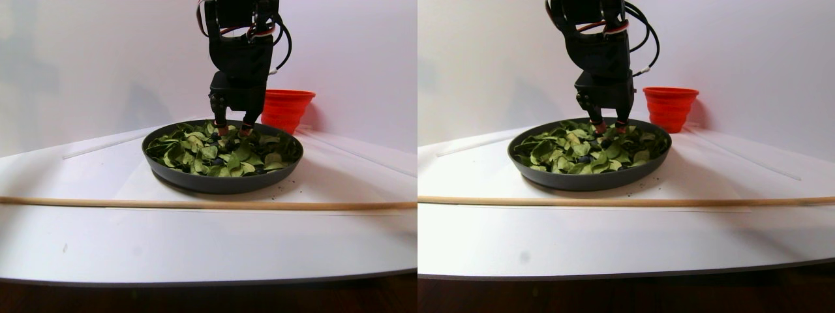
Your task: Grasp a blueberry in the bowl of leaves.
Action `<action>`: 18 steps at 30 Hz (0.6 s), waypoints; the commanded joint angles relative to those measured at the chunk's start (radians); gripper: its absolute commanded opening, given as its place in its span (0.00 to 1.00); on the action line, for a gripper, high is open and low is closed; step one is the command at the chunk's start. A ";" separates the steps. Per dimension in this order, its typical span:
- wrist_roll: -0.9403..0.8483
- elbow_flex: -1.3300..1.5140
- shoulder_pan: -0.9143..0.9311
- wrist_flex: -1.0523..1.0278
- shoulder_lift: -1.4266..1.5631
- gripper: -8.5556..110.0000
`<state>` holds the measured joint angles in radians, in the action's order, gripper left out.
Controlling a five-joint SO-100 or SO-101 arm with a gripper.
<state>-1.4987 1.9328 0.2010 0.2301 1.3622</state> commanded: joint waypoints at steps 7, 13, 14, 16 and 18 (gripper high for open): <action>-0.011 -0.064 0.003 0.026 -0.003 0.21; -0.012 -0.064 0.003 0.026 -0.005 0.21; -0.012 -0.064 0.003 0.026 -0.005 0.21; -0.012 -0.064 -0.002 0.026 -0.005 0.21; -0.012 -0.064 -0.005 0.026 -0.005 0.21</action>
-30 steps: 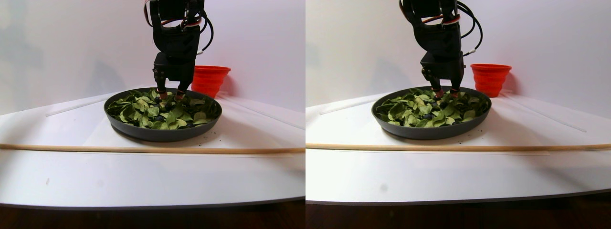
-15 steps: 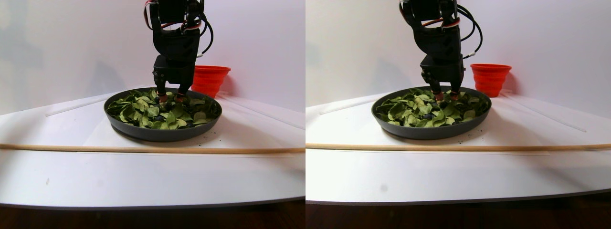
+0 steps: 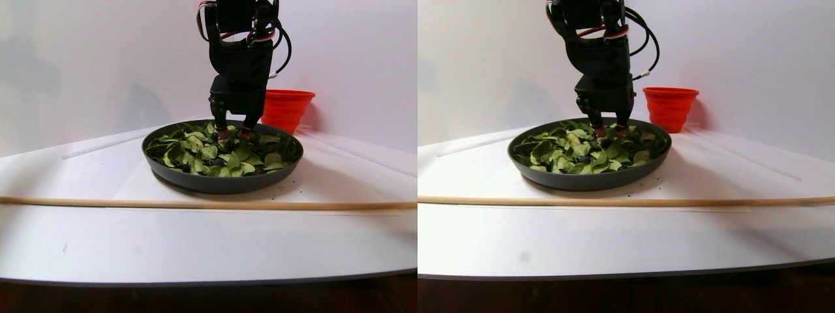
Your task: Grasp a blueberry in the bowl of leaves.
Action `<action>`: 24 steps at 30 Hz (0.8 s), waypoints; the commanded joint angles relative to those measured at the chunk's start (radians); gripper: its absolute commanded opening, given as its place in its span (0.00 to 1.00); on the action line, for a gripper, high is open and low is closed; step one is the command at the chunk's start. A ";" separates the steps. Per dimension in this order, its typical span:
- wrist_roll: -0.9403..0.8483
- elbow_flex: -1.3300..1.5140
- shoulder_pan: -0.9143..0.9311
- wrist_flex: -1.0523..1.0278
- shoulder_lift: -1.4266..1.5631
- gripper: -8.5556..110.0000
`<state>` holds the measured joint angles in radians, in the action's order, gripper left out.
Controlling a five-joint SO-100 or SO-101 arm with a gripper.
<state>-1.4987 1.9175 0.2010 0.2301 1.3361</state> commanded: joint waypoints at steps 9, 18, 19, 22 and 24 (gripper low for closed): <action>-0.012 -0.026 -0.017 0.026 0.034 0.22; -0.018 0.006 -0.023 0.020 0.046 0.22; -0.020 0.009 -0.023 0.020 0.048 0.22; -0.026 0.015 -0.023 0.020 0.048 0.22; -0.029 0.018 -0.023 0.020 0.048 0.22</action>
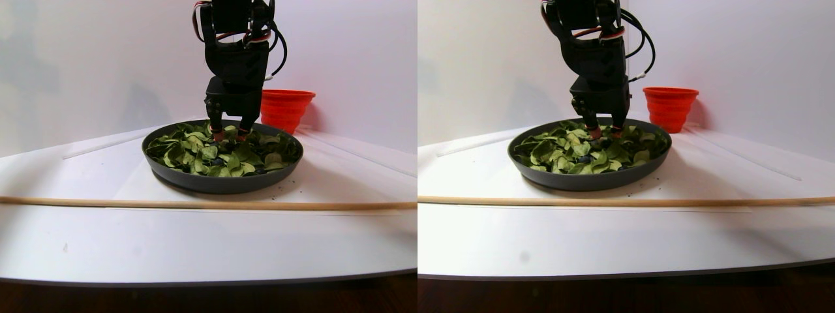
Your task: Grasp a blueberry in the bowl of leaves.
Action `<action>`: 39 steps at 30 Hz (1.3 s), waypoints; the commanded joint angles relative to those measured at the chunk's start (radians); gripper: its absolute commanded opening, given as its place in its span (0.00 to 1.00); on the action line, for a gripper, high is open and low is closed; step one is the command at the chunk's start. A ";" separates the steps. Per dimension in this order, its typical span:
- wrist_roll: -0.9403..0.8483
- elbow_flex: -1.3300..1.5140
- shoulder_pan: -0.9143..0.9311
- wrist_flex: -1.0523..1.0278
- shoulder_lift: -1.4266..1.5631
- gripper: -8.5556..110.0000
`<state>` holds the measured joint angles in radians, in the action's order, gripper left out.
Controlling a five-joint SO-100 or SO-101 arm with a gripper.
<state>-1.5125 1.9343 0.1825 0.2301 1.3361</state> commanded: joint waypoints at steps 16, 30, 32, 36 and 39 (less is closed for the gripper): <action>-0.025 0.018 -0.005 0.008 0.041 0.23; -0.012 0.029 -0.011 0.008 0.026 0.23; -0.012 0.029 -0.011 0.008 0.025 0.23; -0.015 0.034 -0.011 0.008 0.020 0.23; -0.015 0.034 -0.009 0.008 0.020 0.23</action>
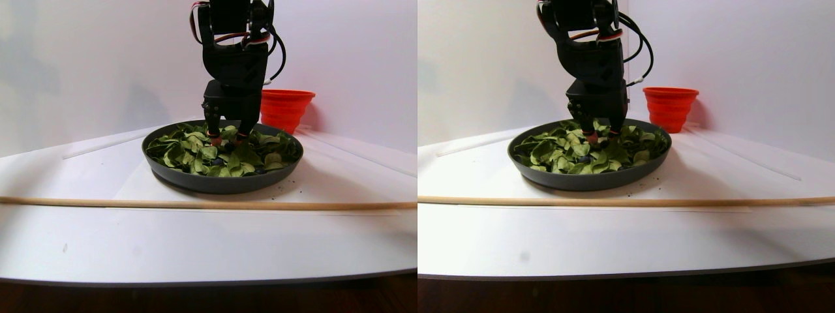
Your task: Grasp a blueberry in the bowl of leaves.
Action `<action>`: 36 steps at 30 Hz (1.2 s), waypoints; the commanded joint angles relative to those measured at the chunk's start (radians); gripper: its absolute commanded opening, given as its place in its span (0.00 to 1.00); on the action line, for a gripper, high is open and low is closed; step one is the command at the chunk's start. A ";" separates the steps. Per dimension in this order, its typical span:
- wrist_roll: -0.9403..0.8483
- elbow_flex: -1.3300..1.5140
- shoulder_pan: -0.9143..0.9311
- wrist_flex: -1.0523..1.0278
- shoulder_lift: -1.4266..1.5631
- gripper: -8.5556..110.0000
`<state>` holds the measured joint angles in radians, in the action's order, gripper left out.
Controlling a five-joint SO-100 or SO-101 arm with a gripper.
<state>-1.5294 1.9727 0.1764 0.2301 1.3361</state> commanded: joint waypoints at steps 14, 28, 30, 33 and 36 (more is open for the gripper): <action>-0.002 -0.003 0.000 0.017 -0.003 0.21; -0.005 0.000 0.000 0.026 -0.020 0.18; -0.006 0.002 0.000 0.026 -0.021 0.18; -0.006 0.003 -0.002 0.026 -0.021 0.17; -0.006 0.009 -0.003 0.026 -0.021 0.17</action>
<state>-1.5294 1.9742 0.1764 0.2500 1.3070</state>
